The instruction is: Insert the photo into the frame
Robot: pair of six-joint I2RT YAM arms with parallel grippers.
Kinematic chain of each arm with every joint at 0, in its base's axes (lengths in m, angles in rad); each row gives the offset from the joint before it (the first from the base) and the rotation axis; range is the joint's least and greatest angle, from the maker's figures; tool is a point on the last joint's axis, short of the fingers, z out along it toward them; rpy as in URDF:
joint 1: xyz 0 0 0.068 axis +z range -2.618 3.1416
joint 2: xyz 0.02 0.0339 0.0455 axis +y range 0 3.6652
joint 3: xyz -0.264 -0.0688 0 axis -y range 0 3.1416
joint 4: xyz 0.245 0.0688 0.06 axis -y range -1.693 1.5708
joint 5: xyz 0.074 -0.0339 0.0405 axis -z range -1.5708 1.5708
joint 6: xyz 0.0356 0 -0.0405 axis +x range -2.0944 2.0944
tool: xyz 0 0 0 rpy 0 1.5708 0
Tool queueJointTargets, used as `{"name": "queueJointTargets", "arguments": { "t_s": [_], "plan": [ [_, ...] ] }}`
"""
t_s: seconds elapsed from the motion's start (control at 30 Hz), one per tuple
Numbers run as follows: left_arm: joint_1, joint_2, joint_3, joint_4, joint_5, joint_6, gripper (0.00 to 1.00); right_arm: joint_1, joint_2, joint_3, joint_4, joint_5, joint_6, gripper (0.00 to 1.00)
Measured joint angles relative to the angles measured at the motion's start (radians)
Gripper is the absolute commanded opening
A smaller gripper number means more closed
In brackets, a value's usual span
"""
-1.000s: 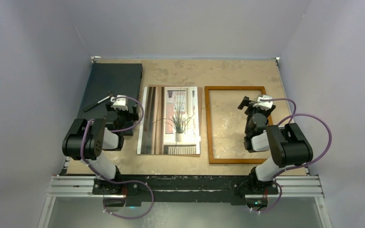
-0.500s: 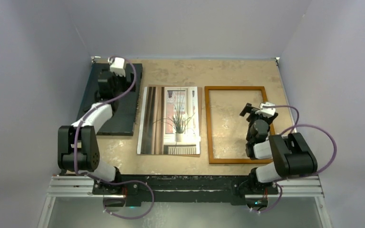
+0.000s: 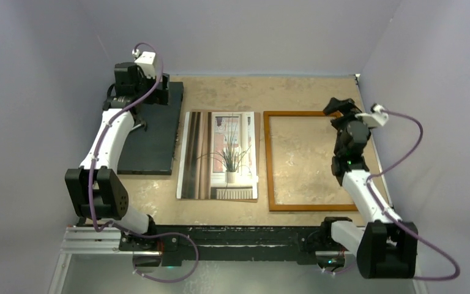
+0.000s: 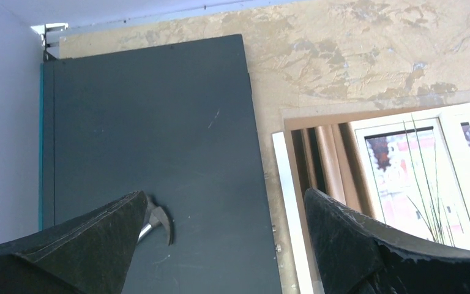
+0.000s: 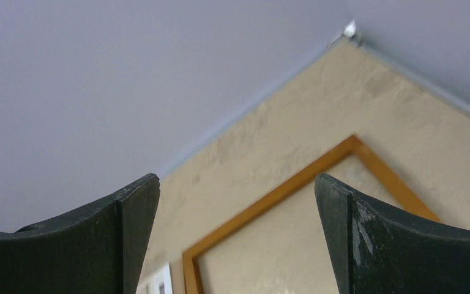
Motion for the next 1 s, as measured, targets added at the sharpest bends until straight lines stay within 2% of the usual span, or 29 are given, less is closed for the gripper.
{"name": "queueJointTargets", "arguments": {
  "t_s": [0.07, 0.2, 0.33, 0.4, 0.47, 0.57, 0.87, 1.0],
  "plan": [
    [0.004, 0.009, 0.027, -0.042, 0.0, 0.0, 1.0, 0.031, 0.071, 0.111, -0.162, -0.028, 0.002, 0.99],
    [0.007, 0.038, 0.059, -0.117, 0.0, 0.0, 1.0, 0.188, 0.243, 0.337, -0.443, -0.026, -0.019, 0.99],
    [0.009, 0.063, 0.066, -0.174, 0.019, -0.006, 1.0, 0.309, 0.346, 0.399, -0.647, -0.032, -0.031, 0.99],
    [0.01, 0.065, 0.066, -0.196, 0.033, -0.006, 0.99, 0.332, 0.378, 0.396, -0.715, -0.047, -0.036, 0.99],
    [0.01, 0.065, 0.066, -0.208, 0.043, -0.006, 0.99, 0.357, 0.392, 0.383, -0.74, -0.054, -0.046, 0.97],
    [0.01, 0.066, 0.066, -0.221, 0.045, -0.006, 0.98, 0.424, 0.395, 0.362, -0.761, -0.072, -0.06, 0.88],
    [0.011, 0.085, 0.066, -0.264, 0.044, 0.002, 0.98, 0.56, 0.536, 0.364, -0.764, -0.089, -0.071, 0.83],
    [0.013, 0.087, 0.066, -0.278, 0.044, 0.003, 0.98, 0.594, 0.612, 0.375, -0.785, -0.058, -0.069, 0.72]
  ]
}}
